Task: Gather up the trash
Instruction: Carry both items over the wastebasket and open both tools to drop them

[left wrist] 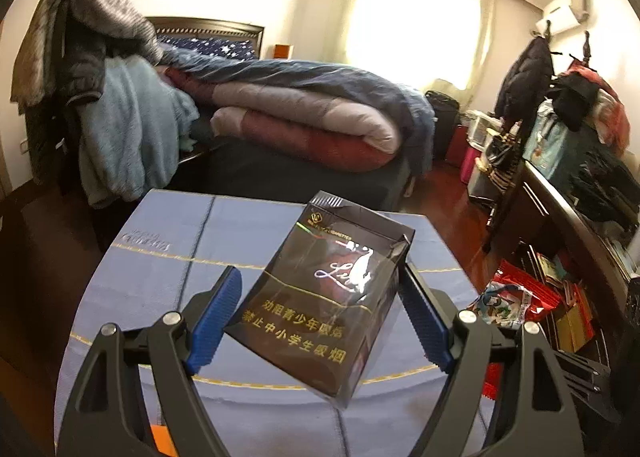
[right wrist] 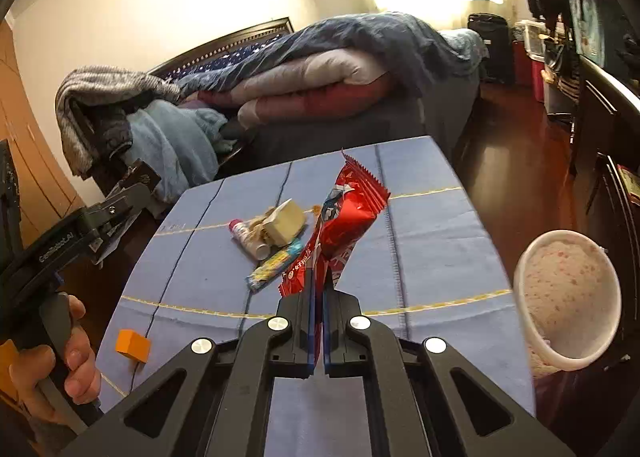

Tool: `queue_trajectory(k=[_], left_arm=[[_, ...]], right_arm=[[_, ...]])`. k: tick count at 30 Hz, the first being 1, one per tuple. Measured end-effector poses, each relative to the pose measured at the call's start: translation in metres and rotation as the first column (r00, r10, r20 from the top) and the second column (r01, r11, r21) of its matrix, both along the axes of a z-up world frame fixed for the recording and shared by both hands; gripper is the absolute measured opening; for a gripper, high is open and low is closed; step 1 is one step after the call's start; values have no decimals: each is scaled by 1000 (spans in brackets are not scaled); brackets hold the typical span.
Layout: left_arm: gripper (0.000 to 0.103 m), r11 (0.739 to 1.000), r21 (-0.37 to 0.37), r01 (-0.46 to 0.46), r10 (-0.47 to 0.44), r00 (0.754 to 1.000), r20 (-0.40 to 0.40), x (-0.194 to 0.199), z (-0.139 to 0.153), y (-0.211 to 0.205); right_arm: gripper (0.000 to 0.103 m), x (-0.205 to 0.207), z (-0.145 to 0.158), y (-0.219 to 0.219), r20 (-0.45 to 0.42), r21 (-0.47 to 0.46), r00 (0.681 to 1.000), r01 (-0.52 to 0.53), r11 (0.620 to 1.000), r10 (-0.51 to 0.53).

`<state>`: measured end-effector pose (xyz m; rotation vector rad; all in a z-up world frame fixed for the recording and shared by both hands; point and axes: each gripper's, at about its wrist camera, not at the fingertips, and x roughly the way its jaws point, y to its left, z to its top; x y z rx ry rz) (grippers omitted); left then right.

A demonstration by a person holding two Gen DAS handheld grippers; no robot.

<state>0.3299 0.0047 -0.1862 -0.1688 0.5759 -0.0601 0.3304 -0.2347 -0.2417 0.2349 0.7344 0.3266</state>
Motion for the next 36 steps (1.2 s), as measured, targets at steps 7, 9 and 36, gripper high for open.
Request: queue_trajectory(k=[7,9,36], left_arm=[[80,998,29,62,-63,998,23,-6,14,-40],[80,996,36,80,-81,996,30,-8,16,-52],[80,928,102,357,-362,932,30,-4,12,-203]], right_arm=[[3,-13,7,-36,25,27,998,51,998,-52],[3,-17,8,-46,32,34,997,65,997,-66],[3,-54,8,-185,62,114,936,337,935,-345]])
